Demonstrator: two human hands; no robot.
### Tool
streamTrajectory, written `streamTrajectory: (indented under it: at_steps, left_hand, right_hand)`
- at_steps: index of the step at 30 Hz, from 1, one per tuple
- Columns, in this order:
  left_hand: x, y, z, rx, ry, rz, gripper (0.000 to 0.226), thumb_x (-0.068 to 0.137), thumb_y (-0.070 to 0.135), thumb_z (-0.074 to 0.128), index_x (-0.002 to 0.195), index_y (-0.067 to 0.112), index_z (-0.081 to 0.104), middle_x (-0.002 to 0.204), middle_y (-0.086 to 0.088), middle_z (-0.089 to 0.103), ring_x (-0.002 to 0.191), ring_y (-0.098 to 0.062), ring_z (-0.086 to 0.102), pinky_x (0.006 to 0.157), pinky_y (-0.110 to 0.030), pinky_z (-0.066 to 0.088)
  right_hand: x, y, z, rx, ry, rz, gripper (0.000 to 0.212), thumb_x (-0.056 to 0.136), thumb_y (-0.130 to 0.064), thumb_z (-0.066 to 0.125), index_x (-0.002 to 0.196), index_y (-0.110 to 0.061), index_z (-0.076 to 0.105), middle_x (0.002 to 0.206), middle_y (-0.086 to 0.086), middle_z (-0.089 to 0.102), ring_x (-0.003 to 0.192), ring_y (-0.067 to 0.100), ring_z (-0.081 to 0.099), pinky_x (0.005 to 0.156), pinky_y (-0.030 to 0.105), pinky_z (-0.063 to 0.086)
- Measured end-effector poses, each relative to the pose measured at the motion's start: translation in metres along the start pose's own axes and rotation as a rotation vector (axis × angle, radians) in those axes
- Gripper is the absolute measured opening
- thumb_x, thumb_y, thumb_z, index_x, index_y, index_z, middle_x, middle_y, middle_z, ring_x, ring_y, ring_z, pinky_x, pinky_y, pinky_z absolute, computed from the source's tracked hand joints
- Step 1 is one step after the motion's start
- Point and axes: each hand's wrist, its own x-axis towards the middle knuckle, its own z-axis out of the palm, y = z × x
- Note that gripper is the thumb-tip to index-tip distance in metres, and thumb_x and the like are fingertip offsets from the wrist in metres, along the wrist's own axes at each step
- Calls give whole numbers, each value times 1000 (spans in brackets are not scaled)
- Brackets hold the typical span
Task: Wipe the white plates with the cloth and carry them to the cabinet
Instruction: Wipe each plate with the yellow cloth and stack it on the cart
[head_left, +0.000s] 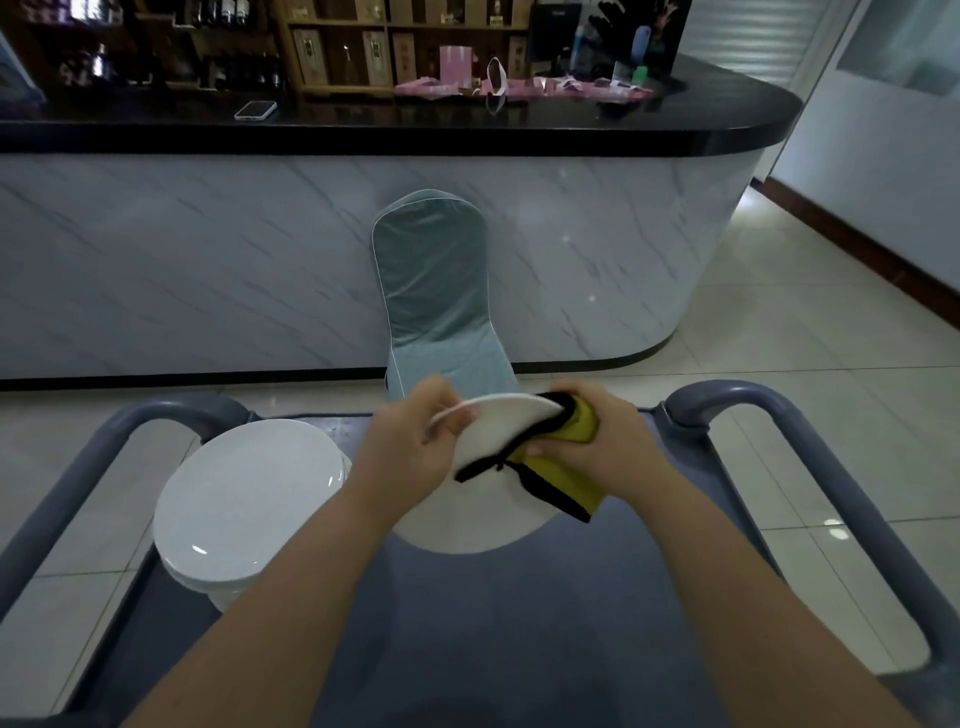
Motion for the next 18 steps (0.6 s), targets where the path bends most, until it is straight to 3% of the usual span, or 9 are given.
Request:
streamTrajectory:
  at_steps: [3, 7, 9, 11, 14, 16, 18]
  left_hand:
    - [-4, -2, 0, -70, 47, -38, 20, 88, 25, 61, 74, 25, 47, 56, -4, 51, 54, -21, 47, 48, -22, 34]
    - [-6, 1, 11, 185, -109, 223, 19, 91, 31, 56, 79, 17, 51, 54, -2, 54, 53, -22, 46, 46, -21, 26]
    - [-6, -5, 9, 139, -63, 131, 17, 90, 33, 56, 80, 22, 49, 56, 1, 54, 54, -18, 47, 47, -21, 30]
    - [-12, -13, 10, -39, 77, -81, 20, 90, 26, 63, 75, 24, 50, 61, 2, 56, 55, -8, 49, 50, -14, 35]
    - [-24, -22, 19, -217, 219, -323, 24, 93, 20, 62, 74, 29, 50, 64, 11, 60, 56, 1, 50, 52, -10, 37]
    - [-28, -29, 23, -138, 101, -354, 18, 97, 26, 55, 80, 31, 49, 67, 15, 58, 60, -1, 51, 55, -16, 38]
    - [-25, -33, 21, 39, -27, -240, 11, 99, 30, 45, 93, 28, 54, 77, 13, 61, 71, -5, 54, 62, -23, 37]
  right_hand:
    - [-8, 7, 0, -26, 44, 76, 48, 62, -51, 82, 100, -47, 53, 96, -24, 62, 93, -2, 56, 83, 32, 49]
    - [0, -22, 23, -149, 23, -164, 53, 60, -67, 68, 103, -38, 56, 95, -17, 64, 87, 7, 59, 74, 25, 47]
    - [3, -21, 20, -82, 14, -102, 55, 58, -65, 72, 104, -40, 56, 96, -20, 64, 89, 3, 58, 76, 24, 47]
    - [1, -5, 10, 71, 14, 51, 56, 56, -52, 83, 105, -47, 57, 100, -27, 62, 95, -5, 57, 81, 25, 47]
    - [-7, 17, 8, 175, 11, 177, 52, 60, -35, 89, 97, -53, 58, 98, -35, 60, 93, -14, 54, 76, 19, 43]
    - [-12, 20, 18, 175, 79, 196, 42, 63, -33, 88, 90, -48, 60, 93, -32, 62, 89, -13, 55, 69, 12, 42]
    - [-16, 18, 27, 187, 147, 176, 36, 67, -30, 87, 84, -47, 60, 89, -31, 63, 86, -11, 57, 66, 6, 42]
